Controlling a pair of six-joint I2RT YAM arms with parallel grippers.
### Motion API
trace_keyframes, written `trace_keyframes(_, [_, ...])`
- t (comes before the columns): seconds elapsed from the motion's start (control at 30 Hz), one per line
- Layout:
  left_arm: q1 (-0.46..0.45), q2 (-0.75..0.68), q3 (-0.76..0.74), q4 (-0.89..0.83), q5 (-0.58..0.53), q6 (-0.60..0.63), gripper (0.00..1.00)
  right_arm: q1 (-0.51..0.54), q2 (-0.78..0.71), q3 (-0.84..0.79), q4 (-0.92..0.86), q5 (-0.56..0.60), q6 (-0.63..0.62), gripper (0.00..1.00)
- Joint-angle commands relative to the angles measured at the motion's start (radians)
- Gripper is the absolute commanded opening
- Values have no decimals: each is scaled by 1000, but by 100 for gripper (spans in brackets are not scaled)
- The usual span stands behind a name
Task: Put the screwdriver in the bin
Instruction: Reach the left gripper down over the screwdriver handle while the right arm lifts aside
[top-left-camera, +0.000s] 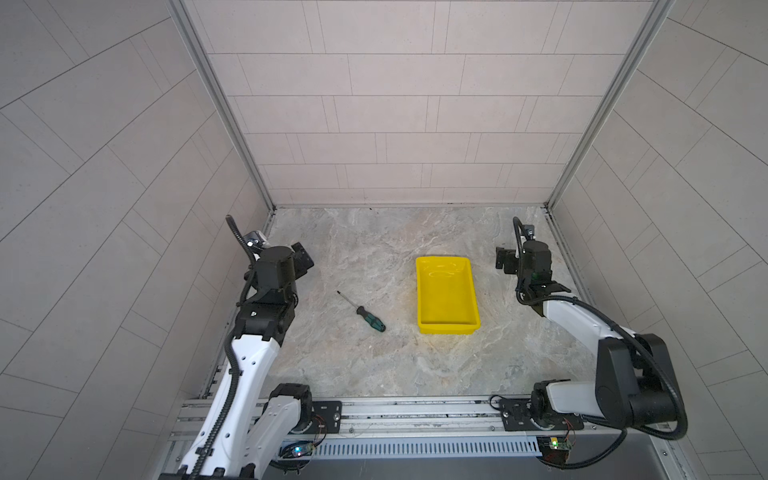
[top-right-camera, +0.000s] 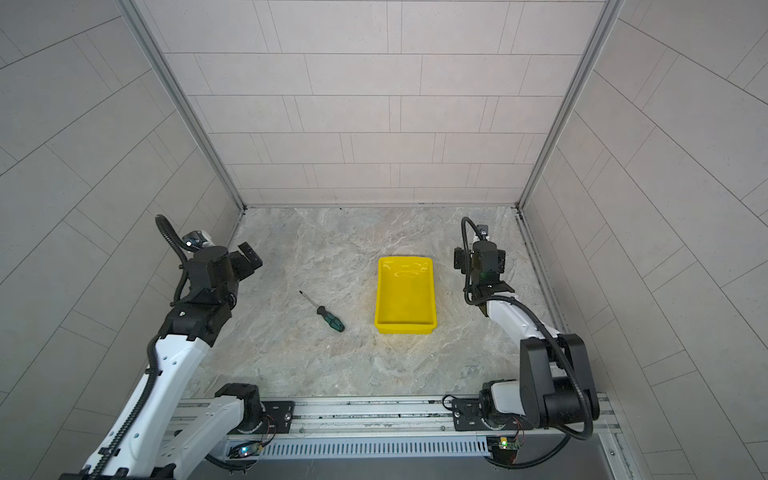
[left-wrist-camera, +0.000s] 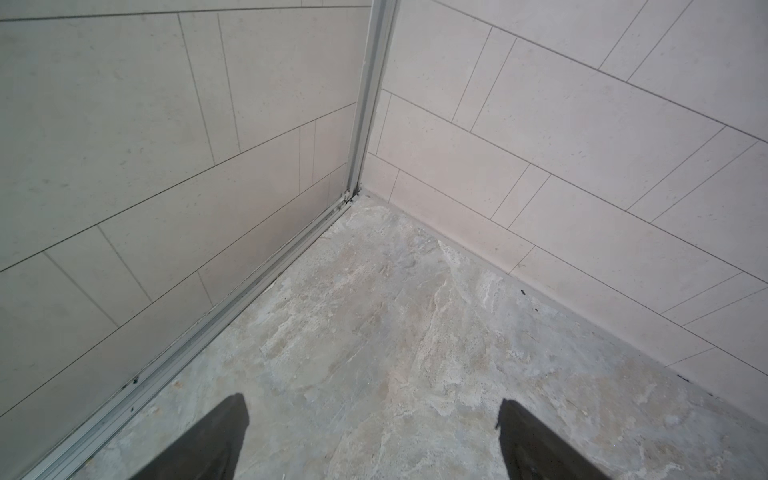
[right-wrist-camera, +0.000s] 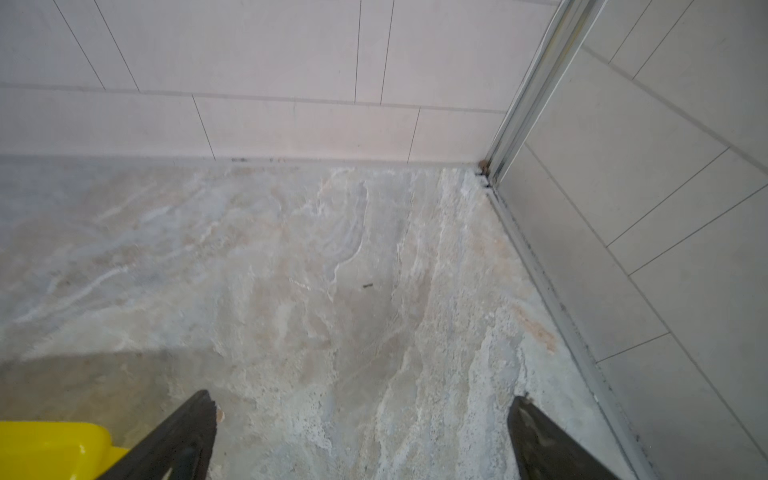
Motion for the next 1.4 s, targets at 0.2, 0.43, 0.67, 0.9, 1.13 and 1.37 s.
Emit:
trace_keyframes(0.2, [-136,13,-23,-490,5,-558,99,-7,-170,204,-555,-84,150,100])
trace_keyframes(0.43, [-288,104,2,-563,56,-671,99,-7,-250,222,-675,-157,127,100])
trace_keyframes(0.67, [-465,227,19,-522,97,-796,99,-35,-182,225,-707,-218,117,100])
trace_keyframes(0.9, [-557,440,86,-492,154,-840,99,-122,-159,208,-687,-301,134,100])
trace_keyframes(1.13, [-573,466,2,-369,193,-900,99,-145,-125,214,-685,-335,144,100])
trace_keyframes(1.37, [-577,576,0,-310,250,-853,88,-163,-113,229,-716,-344,139,100])
